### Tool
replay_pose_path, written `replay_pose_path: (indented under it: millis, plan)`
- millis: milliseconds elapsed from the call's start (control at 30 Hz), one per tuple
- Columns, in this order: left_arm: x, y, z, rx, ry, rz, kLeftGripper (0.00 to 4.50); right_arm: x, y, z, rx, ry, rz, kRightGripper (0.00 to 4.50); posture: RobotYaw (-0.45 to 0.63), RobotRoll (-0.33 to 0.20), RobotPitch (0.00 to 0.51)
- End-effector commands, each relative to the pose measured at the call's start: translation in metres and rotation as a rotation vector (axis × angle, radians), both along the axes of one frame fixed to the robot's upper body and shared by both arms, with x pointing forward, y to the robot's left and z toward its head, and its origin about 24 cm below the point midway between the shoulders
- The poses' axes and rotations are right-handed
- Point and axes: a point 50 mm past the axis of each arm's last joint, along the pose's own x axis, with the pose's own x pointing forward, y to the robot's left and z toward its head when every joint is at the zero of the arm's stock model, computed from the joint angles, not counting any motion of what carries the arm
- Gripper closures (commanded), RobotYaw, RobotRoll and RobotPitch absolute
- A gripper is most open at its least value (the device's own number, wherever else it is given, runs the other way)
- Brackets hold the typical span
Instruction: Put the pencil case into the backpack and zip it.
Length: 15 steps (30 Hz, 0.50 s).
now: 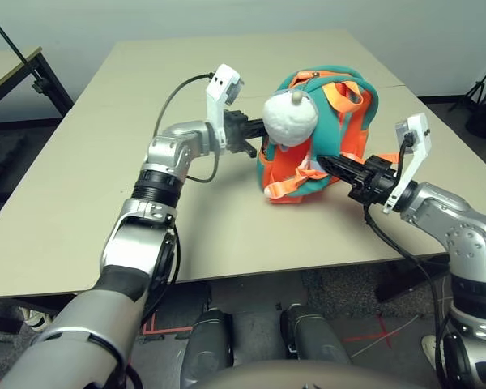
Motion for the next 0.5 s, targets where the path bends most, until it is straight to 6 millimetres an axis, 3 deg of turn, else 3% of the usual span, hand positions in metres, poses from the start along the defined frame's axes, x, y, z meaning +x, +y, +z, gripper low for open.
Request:
replay_pose_path:
  millis: [33, 200, 300, 500]
  plan:
    - [0.000, -0.014, 0.001, 0.016, -0.009, -0.039, 4.50, -0.004, 0.010, 0.005, 0.016, -0.022, 0.053, 4.48, -0.23, 0.000, 0.020]
    - [-0.001, 0.006, 0.021, 0.018, -0.068, -0.030, 4.50, -0.003, 0.012, 0.005, 0.018, -0.024, 0.063, 4.48, -0.21, 0.000, 0.020]
    - [-0.008, 0.024, 0.042, 0.023, -0.110, -0.051, 3.91, -0.001, 0.014, 0.005, 0.019, -0.025, 0.074, 4.48, -0.19, 0.000, 0.020]
    - [-0.037, 0.051, 0.077, 0.088, -0.173, -0.142, 1.52, 0.003, 0.018, 0.004, 0.014, -0.020, 0.099, 4.48, -0.16, 0.000, 0.018]
